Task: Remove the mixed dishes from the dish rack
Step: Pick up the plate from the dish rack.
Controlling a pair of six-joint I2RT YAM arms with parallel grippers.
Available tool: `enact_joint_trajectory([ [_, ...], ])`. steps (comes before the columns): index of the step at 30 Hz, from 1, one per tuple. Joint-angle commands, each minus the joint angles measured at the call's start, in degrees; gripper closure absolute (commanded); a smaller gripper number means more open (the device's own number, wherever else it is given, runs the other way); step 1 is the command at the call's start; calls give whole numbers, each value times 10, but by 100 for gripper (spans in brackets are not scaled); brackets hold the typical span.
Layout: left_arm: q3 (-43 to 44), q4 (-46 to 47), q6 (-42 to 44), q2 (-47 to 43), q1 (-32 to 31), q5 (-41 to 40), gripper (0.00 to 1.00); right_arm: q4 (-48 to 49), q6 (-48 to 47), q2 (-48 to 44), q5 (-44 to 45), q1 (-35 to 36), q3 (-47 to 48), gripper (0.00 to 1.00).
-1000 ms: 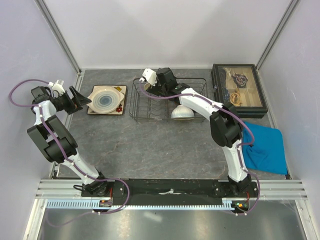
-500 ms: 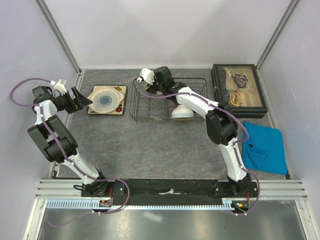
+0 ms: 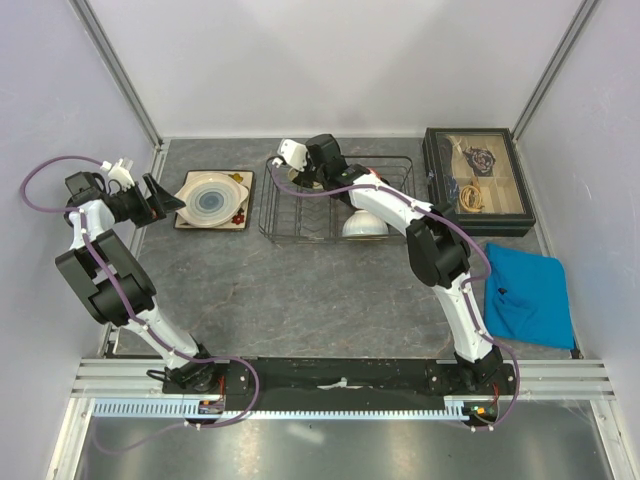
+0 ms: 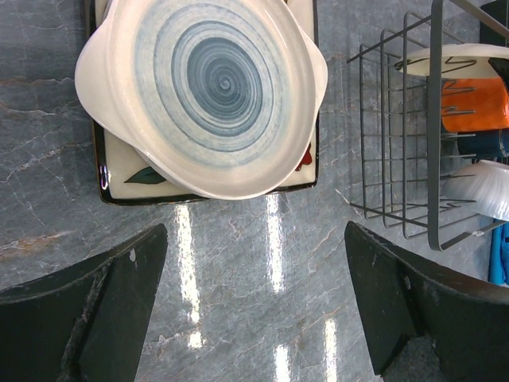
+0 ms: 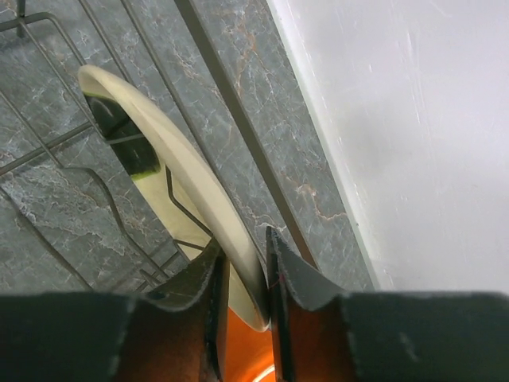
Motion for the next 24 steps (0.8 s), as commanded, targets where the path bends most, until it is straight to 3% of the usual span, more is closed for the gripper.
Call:
enact_joint_trajectory([
  [1, 17, 4, 24, -27, 0, -3, 1, 6, -1, 3, 1, -1, 24, 79],
  [7, 16, 4, 27, -29, 1, -8, 1, 6, 0, -5, 6, -1, 20, 93],
  [13, 10, 5, 29, -35, 0, -8, 1, 4, -5, -23, 13, 0, 23, 100],
  [24, 24, -13, 55, -56, 1, 1, 1, -50, -25, -83, -3, 7, 13, 100],
])
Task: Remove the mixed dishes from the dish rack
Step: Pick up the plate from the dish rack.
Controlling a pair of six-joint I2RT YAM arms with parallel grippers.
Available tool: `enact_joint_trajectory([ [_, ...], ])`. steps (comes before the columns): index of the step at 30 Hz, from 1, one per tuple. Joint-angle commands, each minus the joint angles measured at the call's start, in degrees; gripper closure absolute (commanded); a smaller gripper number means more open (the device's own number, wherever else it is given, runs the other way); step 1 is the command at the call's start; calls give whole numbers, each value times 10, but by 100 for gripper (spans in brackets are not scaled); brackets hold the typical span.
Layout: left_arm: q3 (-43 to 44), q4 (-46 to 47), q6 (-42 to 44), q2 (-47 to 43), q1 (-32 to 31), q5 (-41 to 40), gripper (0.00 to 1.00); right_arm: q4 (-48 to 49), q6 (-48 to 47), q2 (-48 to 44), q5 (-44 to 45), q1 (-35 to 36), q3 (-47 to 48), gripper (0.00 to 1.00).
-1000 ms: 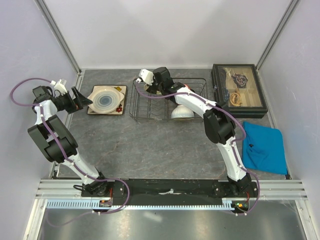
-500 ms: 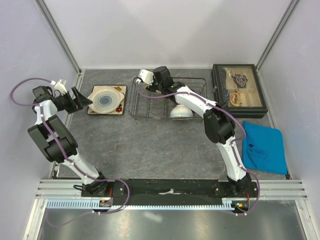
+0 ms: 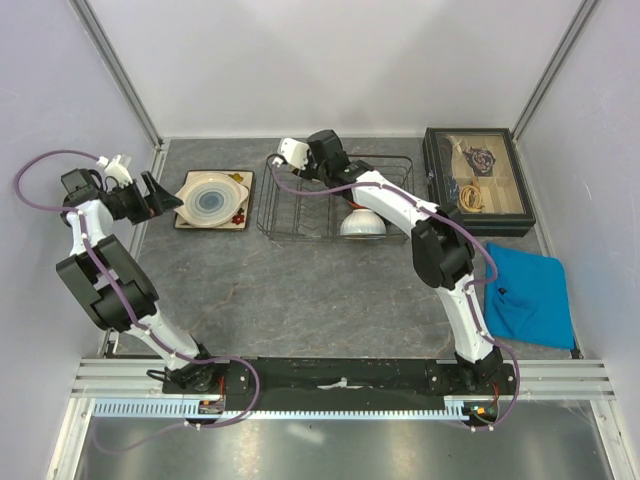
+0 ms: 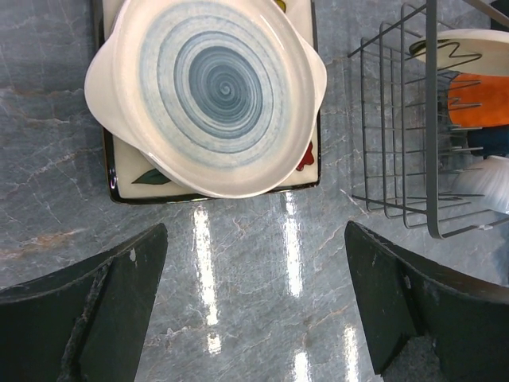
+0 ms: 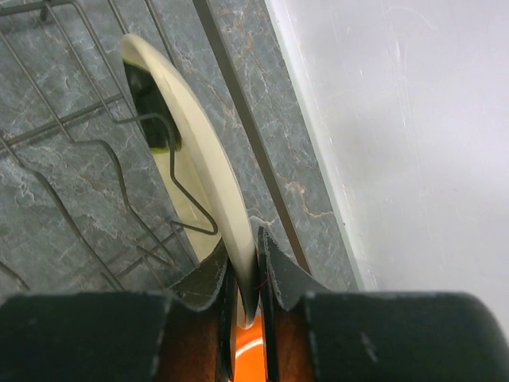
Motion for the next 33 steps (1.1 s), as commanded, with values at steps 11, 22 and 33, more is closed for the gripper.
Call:
enact_joint_trajectory([
  [11, 33, -60, 118, -55, 0, 69, 1, -50, -6, -134, 13, 18, -12, 100],
  [22, 14, -101, 222, -139, -64, 163, 1, -100, 47, -270, -11, 81, -91, 100],
  [33, -43, -71, 297, -272, -181, 192, 1, -231, 126, -319, -126, 117, -76, 100],
])
